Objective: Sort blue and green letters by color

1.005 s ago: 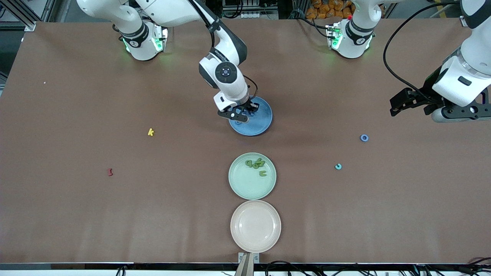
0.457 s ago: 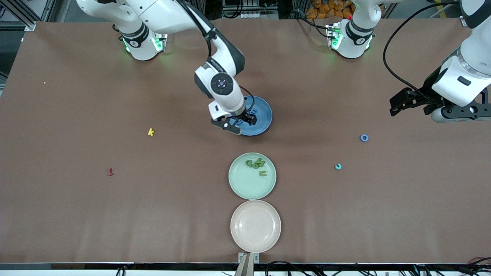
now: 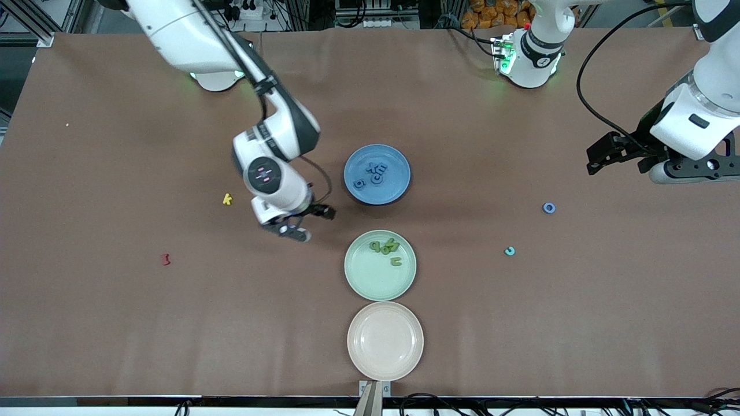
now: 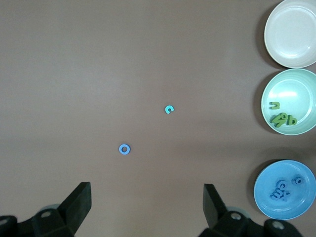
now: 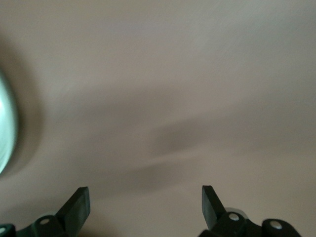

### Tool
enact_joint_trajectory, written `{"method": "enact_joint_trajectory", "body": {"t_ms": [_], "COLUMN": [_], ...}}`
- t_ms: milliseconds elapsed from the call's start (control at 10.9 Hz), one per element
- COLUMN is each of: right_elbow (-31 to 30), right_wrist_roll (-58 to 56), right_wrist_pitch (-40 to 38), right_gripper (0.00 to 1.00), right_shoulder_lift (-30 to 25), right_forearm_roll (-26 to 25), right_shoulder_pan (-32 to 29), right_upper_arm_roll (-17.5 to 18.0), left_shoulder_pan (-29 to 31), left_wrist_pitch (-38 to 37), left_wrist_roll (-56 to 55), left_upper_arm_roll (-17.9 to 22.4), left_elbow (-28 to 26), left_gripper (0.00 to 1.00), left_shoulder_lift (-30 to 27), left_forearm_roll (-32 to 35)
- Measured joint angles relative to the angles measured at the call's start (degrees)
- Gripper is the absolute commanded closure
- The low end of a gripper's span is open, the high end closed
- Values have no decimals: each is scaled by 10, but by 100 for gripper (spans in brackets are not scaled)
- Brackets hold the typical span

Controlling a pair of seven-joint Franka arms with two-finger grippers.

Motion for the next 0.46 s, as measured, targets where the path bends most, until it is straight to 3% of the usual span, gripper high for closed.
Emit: {"method": "enact_joint_trajectory", "body": {"t_ms": [183,457], "right_elbow": [1,3], "right_wrist_roll": [-81,-225], "right_wrist_pitch": [-31,-45], "right_gripper": [0,0], "right_shoulder_lift": [-13,-32], "right_forearm_roll": [-40,-63], "right_shoulder_pan": [-77,-151], "right_upper_arm_roll": [-4,-51], "left_shoulder_pan": [-1,-1], "left_wrist_pitch": [0,0], "left_wrist_roll": [0,0], "left_upper_arm_roll": [0,0], "left_elbow": [0,0], "left_gripper": [0,0], "left_shoulder_lift": [0,0], "left_forearm_roll": [0,0]}}
